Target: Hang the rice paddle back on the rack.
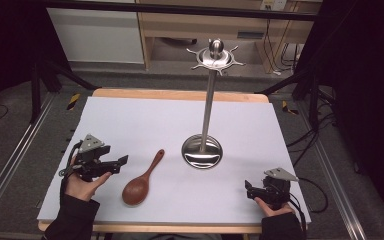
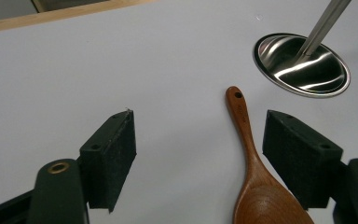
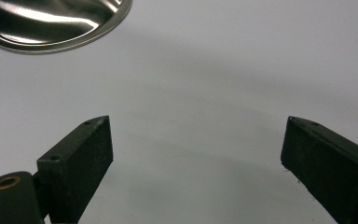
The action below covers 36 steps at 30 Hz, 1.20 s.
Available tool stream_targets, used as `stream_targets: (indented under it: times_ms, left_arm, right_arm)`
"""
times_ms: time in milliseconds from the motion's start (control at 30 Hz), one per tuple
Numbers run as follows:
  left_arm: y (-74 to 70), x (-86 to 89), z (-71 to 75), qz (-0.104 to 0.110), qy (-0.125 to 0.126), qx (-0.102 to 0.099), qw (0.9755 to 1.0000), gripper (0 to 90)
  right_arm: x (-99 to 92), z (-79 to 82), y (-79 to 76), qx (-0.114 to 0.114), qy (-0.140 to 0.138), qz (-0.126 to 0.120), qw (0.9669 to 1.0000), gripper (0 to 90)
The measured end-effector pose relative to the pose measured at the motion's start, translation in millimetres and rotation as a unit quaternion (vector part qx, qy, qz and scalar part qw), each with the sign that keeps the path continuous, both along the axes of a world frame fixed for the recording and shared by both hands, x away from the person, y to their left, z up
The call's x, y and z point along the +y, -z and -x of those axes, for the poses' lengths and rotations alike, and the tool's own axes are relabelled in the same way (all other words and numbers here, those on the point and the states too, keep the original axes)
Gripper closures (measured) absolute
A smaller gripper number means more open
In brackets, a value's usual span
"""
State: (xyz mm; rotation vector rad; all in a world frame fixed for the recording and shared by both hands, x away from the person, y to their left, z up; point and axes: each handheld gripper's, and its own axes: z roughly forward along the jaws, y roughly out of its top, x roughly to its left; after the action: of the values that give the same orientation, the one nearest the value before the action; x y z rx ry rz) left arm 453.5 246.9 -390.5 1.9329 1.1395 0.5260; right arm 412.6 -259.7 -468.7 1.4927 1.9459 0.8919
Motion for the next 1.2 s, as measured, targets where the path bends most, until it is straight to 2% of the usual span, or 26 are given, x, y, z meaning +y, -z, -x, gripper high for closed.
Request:
stream_targets:
  times_ms: [167,267,400,533,767,900,933,1067,1200]
  left_arm:
    - [-1.3,-6.9,-4.7,0.003,0.004,0.009,0.9999,28.0]
    - [-2.1,-14.8,-7.5,-0.006,0.008,0.014,0.9999,29.7]
    - [-1.3,-19.6,-8.9,-0.007,0.011,0.016,0.9998,31.4]
    - [1.7,-24.8,-11.4,-0.011,0.016,0.027,0.9994,34.3]
    - [5.8,-30.5,-15.4,-0.013,0.024,0.046,0.9986,40.6]
    - [8.6,-37.9,-16.6,-0.022,0.032,0.056,0.9977,43.2]
    - [9.7,-41.3,-17.7,-0.031,0.038,0.061,0.9969,43.7]
    - [11.3,-46.3,-19.2,-0.044,0.043,0.067,0.9958,46.5]
    - [14.0,-52.1,-20.9,-0.049,0.048,0.074,0.9948,48.6]
  right_arm:
    - [0.0,-0.7,-1.0,-0.001,-0.003,0.0,1.0,9.3]
    - [1.3,-1.5,-1.8,-0.003,-0.006,-0.001,1.0,9.4]
    - [1.1,-1.1,-1.9,-0.002,-0.005,0.001,1.0,9.3]
    - [0.3,-1.1,-2.6,-0.007,-0.004,-0.002,1.0,9.3]
    - [1.6,-4.2,-1.6,-0.001,-0.004,0.001,1.0,9.3]
    - [2.2,-4.2,-2.2,-0.003,-0.007,0.003,1.0,9.3]
    - [2.4,-4.4,-2.2,-0.002,-0.007,0.003,1.0,9.3]
    - [2.6,-4.7,-1.8,-0.001,-0.009,0.003,1.0,9.3]
    - [3.1,-4.7,-1.6,0.0,-0.009,0.001,1.0,9.3]
